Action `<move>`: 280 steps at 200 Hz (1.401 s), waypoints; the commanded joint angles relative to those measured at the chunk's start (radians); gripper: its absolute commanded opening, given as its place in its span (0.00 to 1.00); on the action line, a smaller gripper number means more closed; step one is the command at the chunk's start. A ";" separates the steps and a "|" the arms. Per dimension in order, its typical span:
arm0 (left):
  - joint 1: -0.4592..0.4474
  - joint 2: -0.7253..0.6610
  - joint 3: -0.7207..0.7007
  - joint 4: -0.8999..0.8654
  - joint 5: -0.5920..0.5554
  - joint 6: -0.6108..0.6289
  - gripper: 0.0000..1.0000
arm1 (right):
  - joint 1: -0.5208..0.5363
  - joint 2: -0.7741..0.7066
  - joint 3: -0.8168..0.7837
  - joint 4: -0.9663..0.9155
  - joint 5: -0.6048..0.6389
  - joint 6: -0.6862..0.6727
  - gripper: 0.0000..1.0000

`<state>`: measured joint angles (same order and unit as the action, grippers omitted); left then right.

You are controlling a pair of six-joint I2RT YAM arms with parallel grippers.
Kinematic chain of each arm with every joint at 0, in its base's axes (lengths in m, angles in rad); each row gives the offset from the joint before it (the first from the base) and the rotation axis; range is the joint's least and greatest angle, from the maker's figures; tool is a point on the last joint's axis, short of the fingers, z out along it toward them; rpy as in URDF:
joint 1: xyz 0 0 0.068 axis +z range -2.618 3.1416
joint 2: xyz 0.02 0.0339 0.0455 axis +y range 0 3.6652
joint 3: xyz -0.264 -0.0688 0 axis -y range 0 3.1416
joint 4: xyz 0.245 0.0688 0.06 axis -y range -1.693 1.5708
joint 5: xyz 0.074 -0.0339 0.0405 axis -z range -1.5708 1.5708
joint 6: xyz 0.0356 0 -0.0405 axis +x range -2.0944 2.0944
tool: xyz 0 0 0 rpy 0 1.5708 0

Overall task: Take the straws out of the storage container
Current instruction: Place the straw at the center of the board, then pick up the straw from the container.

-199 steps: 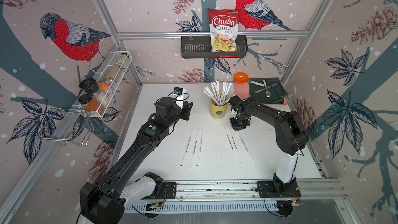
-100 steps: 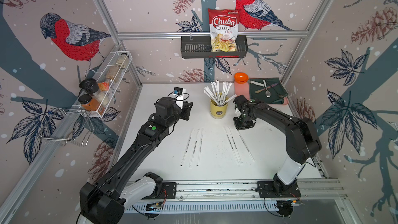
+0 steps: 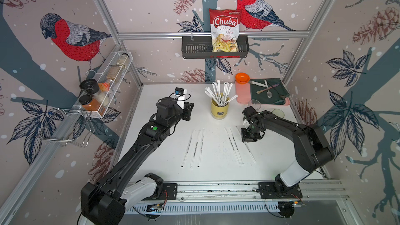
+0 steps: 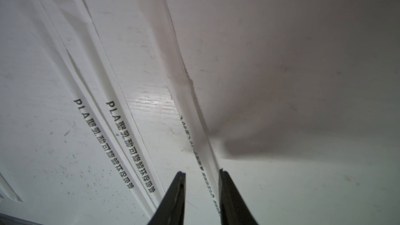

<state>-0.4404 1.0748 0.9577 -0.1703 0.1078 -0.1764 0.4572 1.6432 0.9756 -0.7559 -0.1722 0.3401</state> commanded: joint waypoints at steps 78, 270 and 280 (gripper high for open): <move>0.002 0.004 0.005 0.014 0.002 0.009 0.32 | 0.012 0.020 0.002 0.053 -0.053 0.009 0.32; -0.306 0.517 0.267 0.352 -0.055 0.266 0.31 | -0.076 -0.436 0.127 0.078 0.093 0.059 0.29; -0.307 0.572 0.313 0.357 -0.046 0.283 0.31 | -0.090 -0.486 0.109 0.097 0.098 0.055 0.29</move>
<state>-0.7364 1.5539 1.1870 0.1467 0.1108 -0.0586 0.3908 1.2480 1.1126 -0.7002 -0.1108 0.3920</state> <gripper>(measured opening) 0.307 0.291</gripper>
